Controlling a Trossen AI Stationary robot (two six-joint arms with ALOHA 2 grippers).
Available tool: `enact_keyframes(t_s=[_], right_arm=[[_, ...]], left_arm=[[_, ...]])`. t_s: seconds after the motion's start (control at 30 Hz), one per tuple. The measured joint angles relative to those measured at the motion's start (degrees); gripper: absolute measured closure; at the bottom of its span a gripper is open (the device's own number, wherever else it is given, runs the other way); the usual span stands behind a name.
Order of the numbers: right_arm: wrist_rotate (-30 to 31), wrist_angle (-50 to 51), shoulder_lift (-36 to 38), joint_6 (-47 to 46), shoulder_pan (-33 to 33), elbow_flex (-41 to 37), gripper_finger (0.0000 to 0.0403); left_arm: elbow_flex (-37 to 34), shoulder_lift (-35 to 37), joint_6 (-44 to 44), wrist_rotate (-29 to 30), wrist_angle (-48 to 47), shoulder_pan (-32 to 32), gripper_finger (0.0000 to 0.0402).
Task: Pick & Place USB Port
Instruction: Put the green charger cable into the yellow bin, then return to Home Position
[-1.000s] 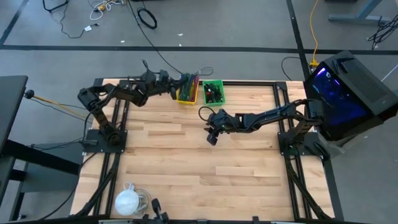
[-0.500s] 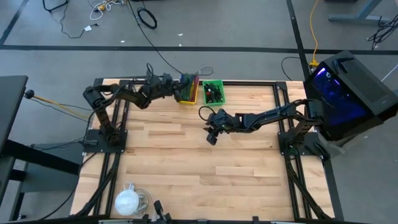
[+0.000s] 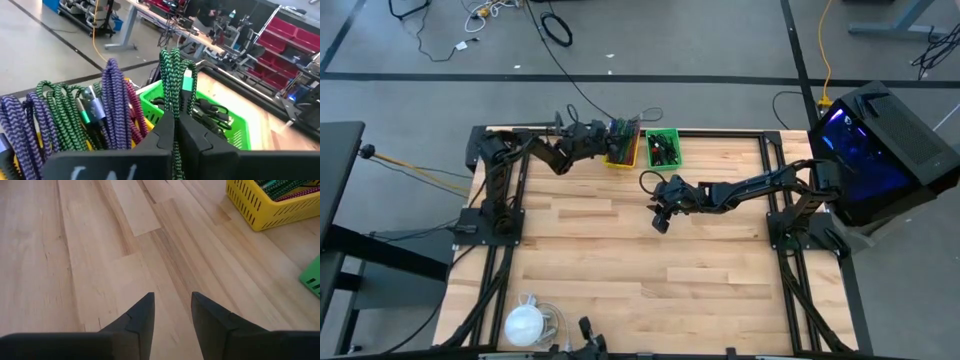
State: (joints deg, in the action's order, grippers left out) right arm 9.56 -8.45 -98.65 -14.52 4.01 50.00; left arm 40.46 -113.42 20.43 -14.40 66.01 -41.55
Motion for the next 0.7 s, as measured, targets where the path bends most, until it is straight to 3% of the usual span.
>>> enact_keyframes(t_s=[0.53,0.6,0.7], right_arm=[[-0.07,0.04,0.00,0.22,0.00,0.00,0.0272],[-0.02,0.19,0.00,0.21,0.00,0.00,0.0272],[-0.02,0.48,0.00,0.22,0.00,0.00,0.0272]], left_arm=[[0.79,-0.68,1.54,2.80,4.77,-0.16,0.0342],[0.79,-0.60,1.20,0.88,6.07,-0.69,0.0334],[0.79,0.98,4.27,-7.68,8.39,-1.79,0.0328]])
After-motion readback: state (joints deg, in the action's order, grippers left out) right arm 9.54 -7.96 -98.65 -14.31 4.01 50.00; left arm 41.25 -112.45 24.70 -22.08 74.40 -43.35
